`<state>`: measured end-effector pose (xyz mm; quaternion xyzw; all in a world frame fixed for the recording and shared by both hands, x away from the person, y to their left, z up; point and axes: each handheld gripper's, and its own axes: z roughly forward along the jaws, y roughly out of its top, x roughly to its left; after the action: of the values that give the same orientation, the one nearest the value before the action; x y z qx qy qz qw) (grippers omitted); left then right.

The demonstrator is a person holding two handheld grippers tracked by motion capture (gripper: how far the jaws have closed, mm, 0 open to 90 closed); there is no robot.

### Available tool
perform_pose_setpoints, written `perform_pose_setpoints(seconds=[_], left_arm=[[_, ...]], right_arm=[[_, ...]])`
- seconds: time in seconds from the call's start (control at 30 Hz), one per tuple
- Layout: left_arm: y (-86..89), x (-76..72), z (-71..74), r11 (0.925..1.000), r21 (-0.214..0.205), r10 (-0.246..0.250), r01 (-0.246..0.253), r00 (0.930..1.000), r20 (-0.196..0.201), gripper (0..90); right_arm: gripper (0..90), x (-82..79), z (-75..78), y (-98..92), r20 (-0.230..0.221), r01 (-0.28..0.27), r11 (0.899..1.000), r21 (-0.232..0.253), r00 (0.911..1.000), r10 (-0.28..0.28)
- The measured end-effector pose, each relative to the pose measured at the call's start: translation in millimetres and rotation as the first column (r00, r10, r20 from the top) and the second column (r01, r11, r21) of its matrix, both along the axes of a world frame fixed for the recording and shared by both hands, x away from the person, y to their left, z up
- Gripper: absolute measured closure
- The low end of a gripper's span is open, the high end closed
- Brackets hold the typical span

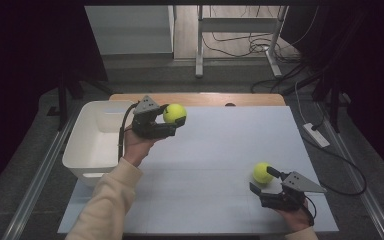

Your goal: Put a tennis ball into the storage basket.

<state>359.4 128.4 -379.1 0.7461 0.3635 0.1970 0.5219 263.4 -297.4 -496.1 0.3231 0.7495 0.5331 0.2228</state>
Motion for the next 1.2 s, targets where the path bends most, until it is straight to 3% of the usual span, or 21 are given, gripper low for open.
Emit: perform_pose_setpoints(seconds=[0.67,1.2], left_arm=[[26.6,-0.2,3.0,0.9975,-0.003,0.071,-0.071,0.9975,0.002,26.5],[53.3,1.7,3.4,0.9894,0.012,0.145,-0.145,0.9895,0.001,26.4]], right_arm=[[13.7,0.0,0.1,0.6,-0.001,0.001,1.0,0.0,1.0,-0.001],[13.7,-0.1,0.1,1.3,-0.002,0.0,1.0,0.001,1.0,0.0]])
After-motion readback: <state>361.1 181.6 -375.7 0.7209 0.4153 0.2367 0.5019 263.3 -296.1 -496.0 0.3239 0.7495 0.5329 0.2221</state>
